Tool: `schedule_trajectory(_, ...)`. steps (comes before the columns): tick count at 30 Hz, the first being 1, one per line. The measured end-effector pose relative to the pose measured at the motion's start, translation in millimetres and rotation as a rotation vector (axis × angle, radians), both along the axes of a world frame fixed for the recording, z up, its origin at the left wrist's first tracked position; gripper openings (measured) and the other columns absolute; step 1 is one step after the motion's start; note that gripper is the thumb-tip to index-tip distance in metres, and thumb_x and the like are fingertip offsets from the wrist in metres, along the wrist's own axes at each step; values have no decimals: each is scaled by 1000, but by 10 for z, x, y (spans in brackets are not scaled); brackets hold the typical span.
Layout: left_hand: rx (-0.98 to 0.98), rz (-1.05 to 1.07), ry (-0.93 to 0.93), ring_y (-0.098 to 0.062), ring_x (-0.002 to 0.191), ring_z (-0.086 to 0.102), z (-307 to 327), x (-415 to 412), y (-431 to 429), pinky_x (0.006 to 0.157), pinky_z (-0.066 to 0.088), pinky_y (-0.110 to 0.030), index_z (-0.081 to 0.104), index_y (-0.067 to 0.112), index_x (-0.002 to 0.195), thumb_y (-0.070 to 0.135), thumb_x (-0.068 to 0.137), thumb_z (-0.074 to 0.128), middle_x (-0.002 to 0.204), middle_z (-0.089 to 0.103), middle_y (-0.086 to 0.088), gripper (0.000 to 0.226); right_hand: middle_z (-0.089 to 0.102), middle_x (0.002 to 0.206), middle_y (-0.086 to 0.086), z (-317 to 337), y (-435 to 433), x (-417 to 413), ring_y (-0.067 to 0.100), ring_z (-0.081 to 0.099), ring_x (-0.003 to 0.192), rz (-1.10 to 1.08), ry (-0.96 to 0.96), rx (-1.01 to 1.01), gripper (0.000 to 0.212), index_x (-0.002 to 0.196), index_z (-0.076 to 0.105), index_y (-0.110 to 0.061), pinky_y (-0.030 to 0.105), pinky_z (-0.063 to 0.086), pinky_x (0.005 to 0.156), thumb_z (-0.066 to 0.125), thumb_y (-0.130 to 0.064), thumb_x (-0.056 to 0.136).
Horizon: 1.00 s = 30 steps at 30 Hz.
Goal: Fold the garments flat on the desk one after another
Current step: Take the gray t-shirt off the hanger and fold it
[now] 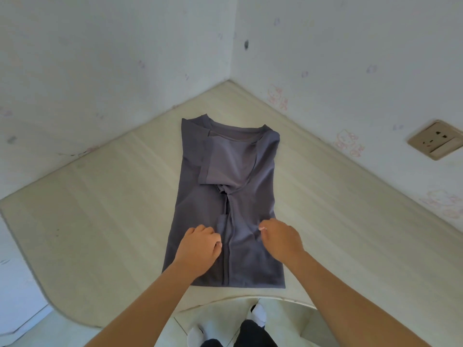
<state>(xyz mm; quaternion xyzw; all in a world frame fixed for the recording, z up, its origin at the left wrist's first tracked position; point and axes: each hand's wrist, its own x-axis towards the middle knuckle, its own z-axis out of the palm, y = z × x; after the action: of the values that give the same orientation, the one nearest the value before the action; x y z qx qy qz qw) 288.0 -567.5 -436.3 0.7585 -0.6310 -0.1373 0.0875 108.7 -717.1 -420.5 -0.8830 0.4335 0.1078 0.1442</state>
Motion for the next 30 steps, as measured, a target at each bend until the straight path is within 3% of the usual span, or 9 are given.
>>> schedule_trajectory(4,-143,38,103,-14,102,55,18,53,-238,93,41,-29,62,24,108,33,95,49,110,58,8,21,58,124,0,200,-499,198,25,55,113,-182,-141,72,31,119,59,-26,33,43,92,38,-21,97)
schedule_trajectory(9,-155,-41,174,-8,131,38,21,-21,-595,107,19,-22,54,27,129,40,92,52,139,43,11,38,54,131,8,283,-1461,476,28,52,119,-211,-268,91,33,126,54,-18,36,41,99,37,-16,98)
schedule_trajectory(11,-200,-29,139,-9,132,39,9,59,-785,107,21,-23,54,29,127,40,92,49,139,45,10,38,56,129,11,281,-1879,600,28,53,118,-208,-291,113,34,128,53,-13,33,41,97,39,-12,97)
schedule_trajectory(14,-240,147,153,-13,126,46,38,411,-1239,102,33,-30,56,25,124,27,92,52,132,53,7,32,53,131,15,258,-2421,781,29,52,118,-168,-278,118,37,134,48,-11,28,38,92,40,-8,97)
schedule_trajectory(20,-152,291,118,-19,133,40,148,1149,-2270,106,31,-39,44,19,138,15,97,51,142,46,0,42,33,143,10,69,-3006,1073,32,47,121,-37,-210,167,49,142,38,-19,40,44,96,39,-1,96)
schedule_trajectory(24,41,336,51,-28,126,37,105,1486,-2674,104,30,-42,34,23,145,23,95,55,141,47,-3,54,51,128,5,-76,-3299,1123,25,49,111,142,-219,206,40,131,52,-16,38,40,95,45,-1,95)
schedule_trajectory(26,137,342,26,-28,119,37,54,1626,-2728,101,31,-41,41,24,140,35,92,60,133,52,-1,53,59,104,3,-101,-3419,1113,21,51,92,171,-200,288,23,118,57,-14,35,40,83,53,-14,96)
schedule_trajectory(28,171,343,29,-26,111,39,14,1731,-2730,95,32,-38,58,23,120,43,88,63,111,57,1,38,54,87,-1,-99,-3568,1153,21,50,85,232,-82,347,11,98,59,-16,35,38,77,56,-26,96)
schedule_trajectory(30,153,383,96,-25,103,41,-21,1839,-2705,86,32,-34,60,24,93,44,84,67,92,52,4,23,55,84,1,-50,-3760,1261,24,53,87,296,85,261,25,80,56,-21,36,38,75,54,-42,94)
